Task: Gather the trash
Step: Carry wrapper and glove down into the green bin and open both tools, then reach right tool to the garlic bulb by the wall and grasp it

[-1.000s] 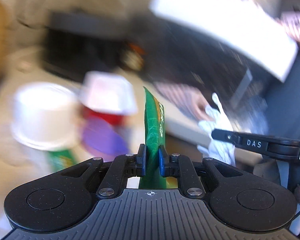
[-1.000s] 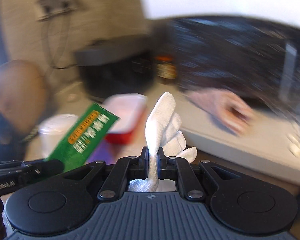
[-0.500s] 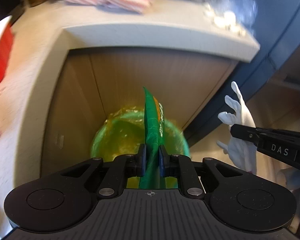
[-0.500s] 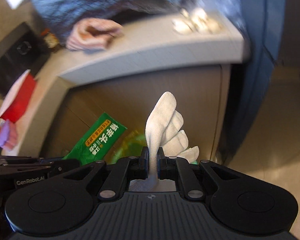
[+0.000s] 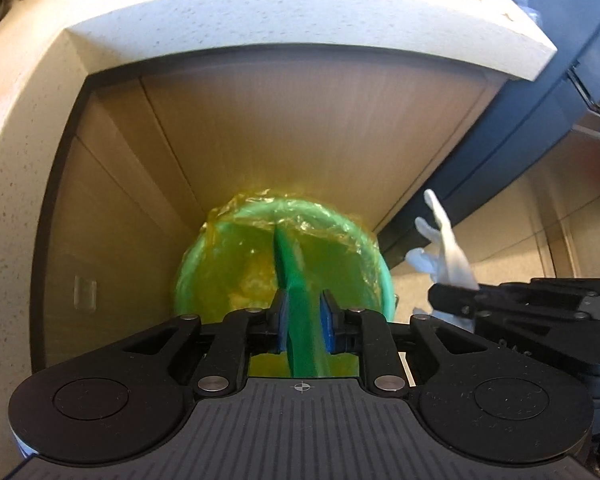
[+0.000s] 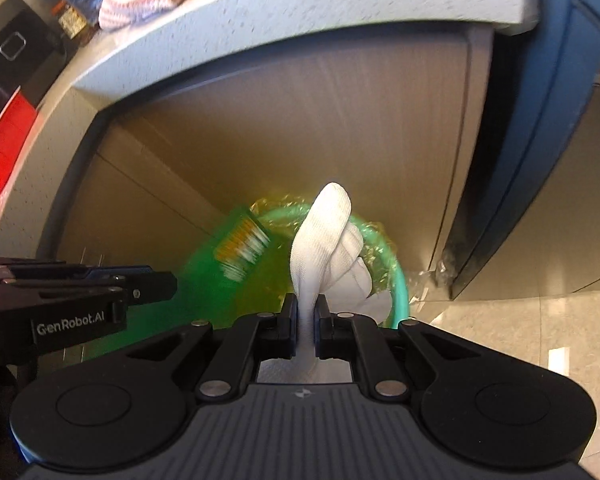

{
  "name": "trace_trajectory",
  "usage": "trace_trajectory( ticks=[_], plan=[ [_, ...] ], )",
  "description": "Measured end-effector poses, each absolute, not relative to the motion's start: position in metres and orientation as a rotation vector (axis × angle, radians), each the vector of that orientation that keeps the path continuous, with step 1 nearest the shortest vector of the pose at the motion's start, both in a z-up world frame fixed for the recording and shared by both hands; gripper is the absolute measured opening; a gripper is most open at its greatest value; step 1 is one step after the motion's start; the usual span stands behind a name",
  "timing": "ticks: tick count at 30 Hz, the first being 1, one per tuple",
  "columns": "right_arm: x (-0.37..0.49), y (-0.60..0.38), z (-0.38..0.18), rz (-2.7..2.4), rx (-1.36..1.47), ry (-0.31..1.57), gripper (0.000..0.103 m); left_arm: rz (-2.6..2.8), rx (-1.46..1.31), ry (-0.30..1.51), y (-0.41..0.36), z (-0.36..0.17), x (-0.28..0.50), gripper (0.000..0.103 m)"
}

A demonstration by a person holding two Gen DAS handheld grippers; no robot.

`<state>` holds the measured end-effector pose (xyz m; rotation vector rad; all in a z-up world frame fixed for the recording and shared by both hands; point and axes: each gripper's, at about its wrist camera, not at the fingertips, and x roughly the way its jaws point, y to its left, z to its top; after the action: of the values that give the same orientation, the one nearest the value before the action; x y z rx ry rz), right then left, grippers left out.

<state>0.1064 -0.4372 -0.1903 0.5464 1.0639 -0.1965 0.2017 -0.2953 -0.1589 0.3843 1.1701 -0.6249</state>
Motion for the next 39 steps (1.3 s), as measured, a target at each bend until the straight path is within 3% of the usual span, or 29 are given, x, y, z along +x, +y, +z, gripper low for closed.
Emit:
trace_trajectory(
  ticks=[9, 14, 22, 24, 26, 32, 39],
  plan=[
    [0.141, -0.424, -0.2, -0.078, 0.507, 1.105, 0.009, -0.53, 0.344, 1.167, -0.279, -0.155, 0.225, 0.021],
    [0.164, -0.417, -0.195, -0.03, 0.472, 1.108, 0.028, -0.484, 0.305, 1.168, -0.267, -0.144, 0.235, 0.021],
    [0.195, -0.411, -0.145, 0.1, 0.31, 1.023, 0.028, -0.511, 0.062, 1.057, -0.242, -0.077, 0.259, 0.022],
    [0.207, -0.407, -0.121, 0.159, 0.253, 0.963, 0.031, -0.555, -0.11, 0.991, -0.219, -0.049, 0.269, 0.022],
    [0.219, -0.4, -0.096, 0.191, 0.187, 0.894, 0.042, -0.529, -0.225, 0.891, -0.189, -0.019, 0.277, 0.022],
    [0.277, -0.362, -0.032, 0.34, 0.091, 0.771, 0.043, -0.119, -0.35, 0.545, -0.067, 0.053, 0.272, 0.022],
    [0.35, -0.238, 0.04, 0.635, -0.01, 0.723, 0.043, 0.222, -0.344, 0.61, 0.033, 0.047, 0.274, 0.022]
  ],
)
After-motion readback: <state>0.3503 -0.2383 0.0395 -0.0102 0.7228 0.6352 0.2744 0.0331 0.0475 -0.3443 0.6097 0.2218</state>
